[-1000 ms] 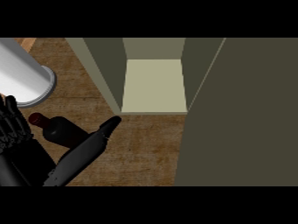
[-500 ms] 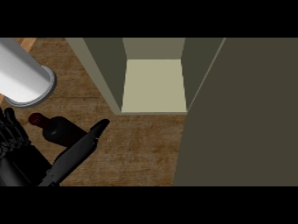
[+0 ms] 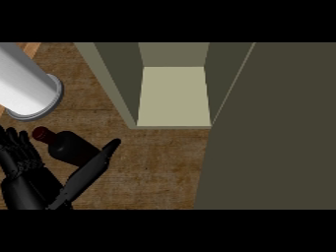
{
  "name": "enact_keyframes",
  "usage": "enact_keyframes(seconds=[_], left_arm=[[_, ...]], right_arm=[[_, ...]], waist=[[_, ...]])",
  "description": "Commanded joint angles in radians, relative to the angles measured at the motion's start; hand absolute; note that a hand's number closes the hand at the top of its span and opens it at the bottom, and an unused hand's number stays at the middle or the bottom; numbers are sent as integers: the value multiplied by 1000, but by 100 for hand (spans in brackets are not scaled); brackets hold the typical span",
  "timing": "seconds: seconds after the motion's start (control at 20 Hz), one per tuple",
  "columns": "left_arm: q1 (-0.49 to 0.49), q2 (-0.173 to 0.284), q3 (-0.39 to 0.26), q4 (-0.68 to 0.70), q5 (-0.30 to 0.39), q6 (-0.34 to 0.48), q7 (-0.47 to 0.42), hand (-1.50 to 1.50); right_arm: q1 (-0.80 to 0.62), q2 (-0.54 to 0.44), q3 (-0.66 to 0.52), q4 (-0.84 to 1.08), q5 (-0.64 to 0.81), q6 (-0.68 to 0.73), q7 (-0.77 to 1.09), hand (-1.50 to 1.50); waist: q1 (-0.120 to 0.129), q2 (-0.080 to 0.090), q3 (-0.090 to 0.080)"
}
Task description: Pick up the wine, place it into the cabinet and close the cabinet
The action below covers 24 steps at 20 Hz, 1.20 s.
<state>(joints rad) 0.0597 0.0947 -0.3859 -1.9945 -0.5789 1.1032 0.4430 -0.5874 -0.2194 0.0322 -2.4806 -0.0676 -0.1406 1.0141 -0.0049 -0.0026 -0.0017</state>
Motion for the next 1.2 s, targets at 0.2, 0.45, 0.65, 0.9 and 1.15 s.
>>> enact_keyframes(seconds=[0.2,0.45,0.65,0.9,1.15], left_arm=[[127,36,-39,55,276,108,-276,-150],[99,-10,8,183,488,73,-498,-150],[108,-22,134,238,644,-67,-659,-150],[133,-93,218,349,807,-167,-861,-150],[119,-94,245,487,978,-236,-1047,-150]], right_arm=[[-58,-15,28,-104,21,-54,142,-150],[8,-20,-20,-120,-63,-17,86,-150],[-20,-12,-45,-74,-64,-36,72,-150],[-53,-40,-36,-101,-75,-28,115,-150],[3,-25,-12,-127,-38,-41,94,-150]], waist=[[4,-3,-2],[-3,-2,-3],[5,-1,-2],[2,-2,-2],[-1,0,0]])
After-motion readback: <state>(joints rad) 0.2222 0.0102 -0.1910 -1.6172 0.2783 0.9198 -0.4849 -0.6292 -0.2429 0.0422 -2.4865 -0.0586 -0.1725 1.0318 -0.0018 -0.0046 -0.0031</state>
